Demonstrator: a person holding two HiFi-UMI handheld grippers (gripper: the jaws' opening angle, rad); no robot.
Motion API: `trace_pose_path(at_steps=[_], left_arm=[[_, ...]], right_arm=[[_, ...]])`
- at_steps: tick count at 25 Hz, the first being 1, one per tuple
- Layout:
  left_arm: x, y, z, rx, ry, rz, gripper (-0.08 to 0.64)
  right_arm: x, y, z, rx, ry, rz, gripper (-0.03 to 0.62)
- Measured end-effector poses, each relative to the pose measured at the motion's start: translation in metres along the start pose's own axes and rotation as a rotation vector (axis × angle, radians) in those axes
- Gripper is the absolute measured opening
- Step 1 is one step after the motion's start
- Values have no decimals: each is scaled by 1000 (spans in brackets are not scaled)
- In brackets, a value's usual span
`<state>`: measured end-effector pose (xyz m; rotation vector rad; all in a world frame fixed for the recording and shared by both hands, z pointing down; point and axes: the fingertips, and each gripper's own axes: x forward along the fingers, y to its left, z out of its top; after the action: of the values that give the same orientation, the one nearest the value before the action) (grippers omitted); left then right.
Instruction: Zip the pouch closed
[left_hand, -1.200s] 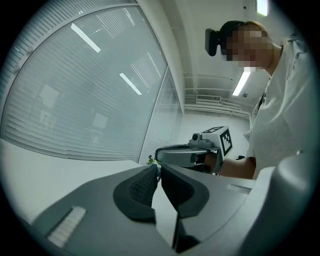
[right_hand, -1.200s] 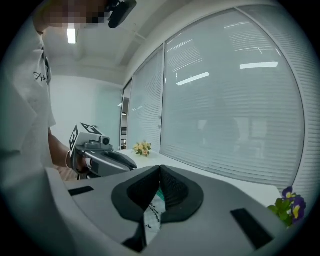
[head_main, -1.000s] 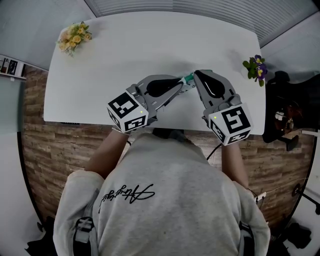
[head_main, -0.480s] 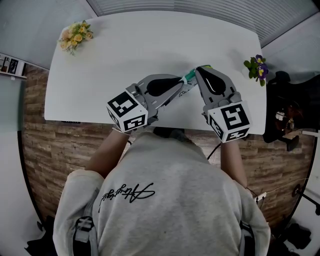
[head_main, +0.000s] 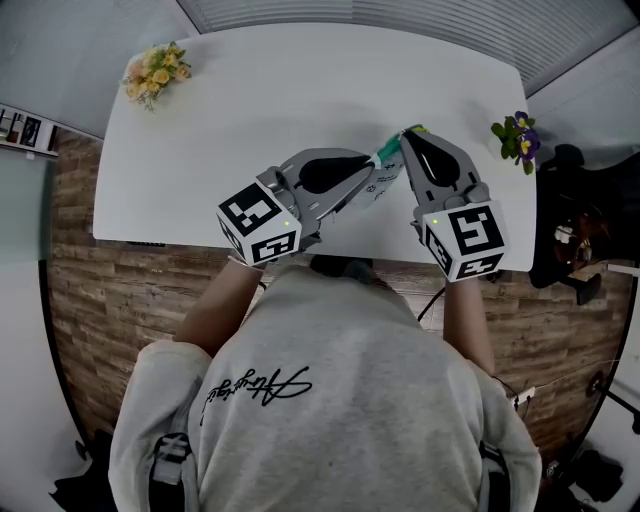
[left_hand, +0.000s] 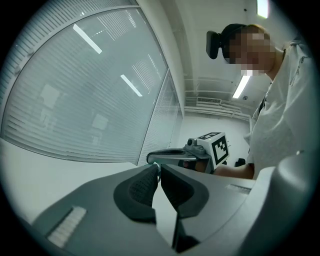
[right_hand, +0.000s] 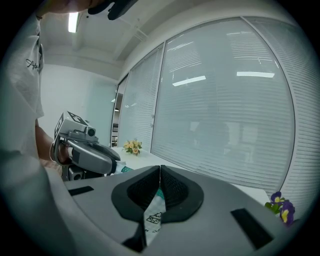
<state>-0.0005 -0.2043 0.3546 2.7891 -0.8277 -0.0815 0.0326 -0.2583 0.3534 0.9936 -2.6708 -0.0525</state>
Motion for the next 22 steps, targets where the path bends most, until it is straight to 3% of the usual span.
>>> trace_pose_path(at_steps=[13,22], left_arm=[[2,0,3,4,-4,-13,18],[3,-3,-1,-4,8,-35,18]], right_arm=[[0,-21,-2,-39,6,-66,6],[-14,-58,-14,-38,33,-167,6]])
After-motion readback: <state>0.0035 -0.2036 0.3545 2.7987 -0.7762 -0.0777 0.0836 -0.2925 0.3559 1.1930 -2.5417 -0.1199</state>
